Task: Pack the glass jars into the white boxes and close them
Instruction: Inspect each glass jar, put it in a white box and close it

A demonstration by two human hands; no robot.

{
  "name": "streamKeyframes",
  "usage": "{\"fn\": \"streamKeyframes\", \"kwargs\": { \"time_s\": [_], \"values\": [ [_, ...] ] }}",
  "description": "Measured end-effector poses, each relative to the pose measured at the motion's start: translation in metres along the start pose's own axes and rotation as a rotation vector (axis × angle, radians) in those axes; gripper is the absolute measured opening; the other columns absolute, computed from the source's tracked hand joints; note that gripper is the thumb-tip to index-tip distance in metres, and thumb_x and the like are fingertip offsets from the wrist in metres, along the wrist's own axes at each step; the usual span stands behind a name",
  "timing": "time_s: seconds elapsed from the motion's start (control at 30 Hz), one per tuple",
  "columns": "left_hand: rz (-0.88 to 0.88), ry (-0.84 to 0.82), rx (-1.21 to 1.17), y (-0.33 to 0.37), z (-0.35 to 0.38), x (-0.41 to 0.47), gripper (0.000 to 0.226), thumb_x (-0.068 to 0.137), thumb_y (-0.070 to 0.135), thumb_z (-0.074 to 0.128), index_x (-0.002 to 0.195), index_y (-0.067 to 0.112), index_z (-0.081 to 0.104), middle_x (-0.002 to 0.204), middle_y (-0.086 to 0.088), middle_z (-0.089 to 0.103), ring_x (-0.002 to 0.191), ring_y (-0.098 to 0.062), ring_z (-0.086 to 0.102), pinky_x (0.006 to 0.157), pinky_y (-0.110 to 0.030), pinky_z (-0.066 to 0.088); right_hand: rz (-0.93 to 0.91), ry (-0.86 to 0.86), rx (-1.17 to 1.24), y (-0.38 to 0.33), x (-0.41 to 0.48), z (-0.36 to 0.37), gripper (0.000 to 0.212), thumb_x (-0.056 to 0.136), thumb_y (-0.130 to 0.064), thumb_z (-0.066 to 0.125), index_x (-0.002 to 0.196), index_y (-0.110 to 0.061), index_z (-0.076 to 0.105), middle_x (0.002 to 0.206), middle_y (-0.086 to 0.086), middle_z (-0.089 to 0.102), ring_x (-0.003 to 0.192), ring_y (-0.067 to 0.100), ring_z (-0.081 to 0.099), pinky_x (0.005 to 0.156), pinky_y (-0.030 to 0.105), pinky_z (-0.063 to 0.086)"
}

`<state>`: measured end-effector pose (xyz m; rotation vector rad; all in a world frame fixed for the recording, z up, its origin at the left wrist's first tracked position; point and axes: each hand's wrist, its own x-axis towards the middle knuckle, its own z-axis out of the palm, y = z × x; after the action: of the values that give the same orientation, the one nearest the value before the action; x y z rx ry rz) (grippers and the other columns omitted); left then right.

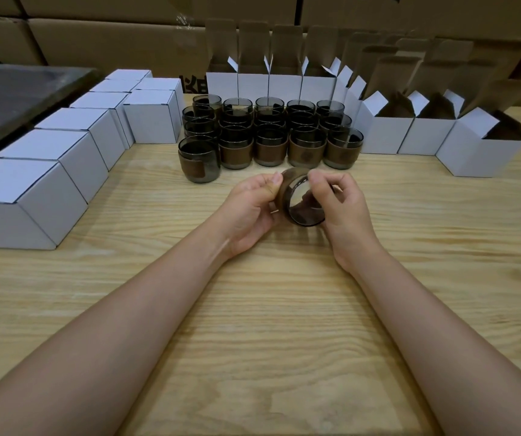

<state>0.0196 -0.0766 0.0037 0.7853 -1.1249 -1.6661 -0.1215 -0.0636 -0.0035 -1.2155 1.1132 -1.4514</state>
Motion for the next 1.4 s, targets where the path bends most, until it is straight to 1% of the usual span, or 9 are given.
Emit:
{"fn": "streamKeyframes", "kwargs": {
  "time_s": [0.1,0.27,0.47,0.67,0.8,0.93,1.1,1.23,1.4],
  "values": [
    [0.0,0.03,-0.035,-0.002,0.001,0.001,0.026,0.103,0.014,0.036,0.105,0.0,0.058,0.087,-0.008,0.069,0.081,-0.014,0.066,0.078,-0.03,0.057,-0.055,-0.009,-0.094,0.002,-0.002,0.001,0.046,0.061,-0.05,0.075,0.095,-0.026,0.053,0.094,-0.006,0.063,0.079,-0.006,0.063,0.068,0.014,0.05],
    [-0.038,0.053,-0.106,-0.002,0.0,0.001,0.032,0.102,0.019,0.037,0.109,-0.002,0.06,0.102,-0.017,0.068,0.099,-0.027,0.064,0.091,-0.038,0.054,-0.135,-0.073,-0.279,0.007,-0.004,0.001,0.059,0.065,-0.034,0.086,0.108,-0.028,0.045,0.102,-0.012,0.059,0.086,-0.009,0.061,0.076,0.013,0.049],
    [-0.023,-0.001,-0.165,0.002,-0.001,-0.003,0.035,0.106,0.018,0.029,0.093,0.001,0.057,0.066,-0.001,0.071,0.06,-0.008,0.068,0.057,-0.023,0.055,-0.272,-0.138,-0.377,0.002,-0.007,0.005,0.076,0.059,-0.039,0.084,0.124,-0.04,0.045,0.105,-0.041,0.054,0.104,-0.007,0.057,0.091,0.016,0.046],
    [-0.047,-0.033,-0.181,0.001,-0.002,0.0,0.035,0.105,0.02,0.029,0.094,0.002,0.057,0.07,-0.002,0.071,0.065,-0.011,0.069,0.068,-0.029,0.058,-0.273,-0.115,-0.358,0.002,-0.008,0.006,0.059,0.065,-0.04,0.079,0.115,-0.042,0.049,0.105,-0.019,0.062,0.098,0.003,0.061,0.088,0.023,0.049],
    [-0.053,-0.028,-0.163,0.0,0.0,0.001,0.036,0.105,0.021,0.03,0.093,0.003,0.058,0.068,-0.001,0.07,0.072,-0.014,0.07,0.096,-0.042,0.047,-0.257,-0.089,-0.314,0.004,-0.007,0.008,0.05,0.068,-0.041,0.076,0.111,-0.04,0.052,0.095,-0.025,0.063,0.088,-0.004,0.061,0.078,0.012,0.046],
    [-0.095,-0.008,-0.151,0.001,-0.001,0.002,0.039,0.105,0.024,0.03,0.104,-0.001,0.059,0.095,-0.015,0.069,0.094,-0.026,0.066,0.092,-0.042,0.051,-0.242,-0.021,-0.345,0.005,-0.006,0.009,0.031,0.077,-0.046,0.068,0.105,-0.043,0.055,0.09,-0.03,0.063,0.087,-0.008,0.06,0.077,0.01,0.045],
    [-0.109,-0.031,-0.185,0.0,0.002,0.0,0.04,0.106,0.021,0.025,0.086,0.003,0.054,0.06,0.0,0.065,0.057,-0.01,0.066,0.092,-0.045,0.046,-0.23,0.064,-0.338,0.006,-0.005,0.009,0.024,0.1,-0.039,0.04,0.105,-0.034,0.063,0.093,-0.021,0.065,0.09,0.001,0.06,0.086,0.026,0.048],
    [-0.11,-0.038,-0.189,-0.002,0.002,0.0,0.054,0.106,0.019,0.026,0.074,0.005,0.067,0.059,-0.001,0.065,0.058,-0.011,0.067,0.093,-0.047,0.046,-0.182,0.103,-0.31,0.004,-0.005,0.01,0.042,0.096,-0.049,0.023,0.098,-0.039,0.065,0.094,-0.01,0.07,0.094,0.01,0.063,0.088,0.027,0.049],
    [-0.124,-0.044,-0.206,-0.003,-0.002,0.002,0.062,0.106,0.02,0.027,0.063,0.008,0.072,0.06,0.0,0.06,0.055,-0.01,0.061,0.087,-0.044,0.052,-0.178,0.089,-0.33,0.001,-0.008,0.012,0.031,0.097,-0.047,0.031,0.097,-0.041,0.062,0.088,-0.006,0.069,0.086,0.011,0.063,0.084,0.033,0.051]
  ]
}}
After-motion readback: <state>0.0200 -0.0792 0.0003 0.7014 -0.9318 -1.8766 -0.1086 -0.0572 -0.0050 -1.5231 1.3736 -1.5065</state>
